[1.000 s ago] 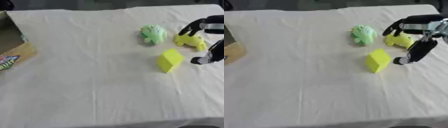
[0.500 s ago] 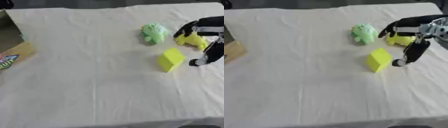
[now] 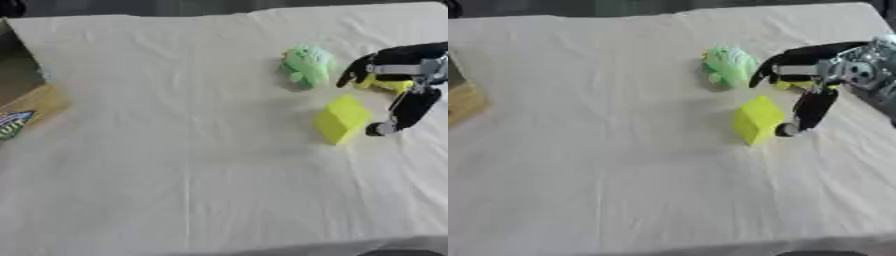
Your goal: Pick up the objects with one hand, pass them to the other hand, and then place them into the box on the other side of the table.
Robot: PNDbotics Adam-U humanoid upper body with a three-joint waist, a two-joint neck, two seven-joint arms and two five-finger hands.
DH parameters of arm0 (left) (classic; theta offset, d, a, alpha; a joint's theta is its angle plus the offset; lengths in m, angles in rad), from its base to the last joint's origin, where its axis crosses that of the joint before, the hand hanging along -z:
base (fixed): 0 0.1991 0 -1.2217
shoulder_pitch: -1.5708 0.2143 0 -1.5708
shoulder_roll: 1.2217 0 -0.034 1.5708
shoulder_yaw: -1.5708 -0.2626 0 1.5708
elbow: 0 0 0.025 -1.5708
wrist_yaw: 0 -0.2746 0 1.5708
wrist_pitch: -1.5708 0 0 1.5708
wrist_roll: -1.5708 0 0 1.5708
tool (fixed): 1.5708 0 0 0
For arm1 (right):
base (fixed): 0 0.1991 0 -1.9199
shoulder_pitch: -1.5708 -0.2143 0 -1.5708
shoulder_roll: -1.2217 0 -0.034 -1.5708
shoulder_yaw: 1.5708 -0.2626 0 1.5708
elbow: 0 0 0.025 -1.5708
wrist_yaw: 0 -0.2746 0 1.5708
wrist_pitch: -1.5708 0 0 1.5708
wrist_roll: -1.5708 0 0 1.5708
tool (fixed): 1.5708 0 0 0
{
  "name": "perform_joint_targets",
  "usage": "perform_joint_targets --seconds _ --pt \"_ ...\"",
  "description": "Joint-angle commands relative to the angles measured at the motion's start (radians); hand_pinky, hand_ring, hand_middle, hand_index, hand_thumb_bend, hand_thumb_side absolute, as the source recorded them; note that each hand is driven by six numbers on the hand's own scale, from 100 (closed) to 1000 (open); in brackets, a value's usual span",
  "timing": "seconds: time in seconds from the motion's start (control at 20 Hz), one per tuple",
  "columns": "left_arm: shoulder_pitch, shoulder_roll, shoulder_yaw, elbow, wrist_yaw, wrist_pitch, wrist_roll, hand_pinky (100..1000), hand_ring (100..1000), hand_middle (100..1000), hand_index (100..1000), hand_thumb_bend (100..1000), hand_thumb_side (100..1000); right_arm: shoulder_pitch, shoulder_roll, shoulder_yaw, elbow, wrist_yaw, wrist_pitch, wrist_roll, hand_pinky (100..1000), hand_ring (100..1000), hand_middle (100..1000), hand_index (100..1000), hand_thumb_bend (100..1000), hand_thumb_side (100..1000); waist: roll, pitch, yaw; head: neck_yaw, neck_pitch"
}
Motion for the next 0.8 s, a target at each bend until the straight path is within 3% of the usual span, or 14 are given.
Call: perform_joint_targets --seconds 0.05,0.8 --pt "-0.004 0.014 0.004 -0.021 0.004 -0.001 -0.001 494 743 703 813 215 933 -0.021 -0.01 0.0 0.028 0.013 -0.018 0.004 984 882 907 897 492 100 0.0 -0.011 0.001 -0.002 -0.014" --pt "-0.002 0.006 0.003 -0.022 0.009 -0.001 0.0 494 741 703 812 216 936 -0.056 0.044 0.029 0.123 0.063 -0.068 0.016 982 878 906 900 498 100 0.001 0.001 0.007 -0.005 -0.023"
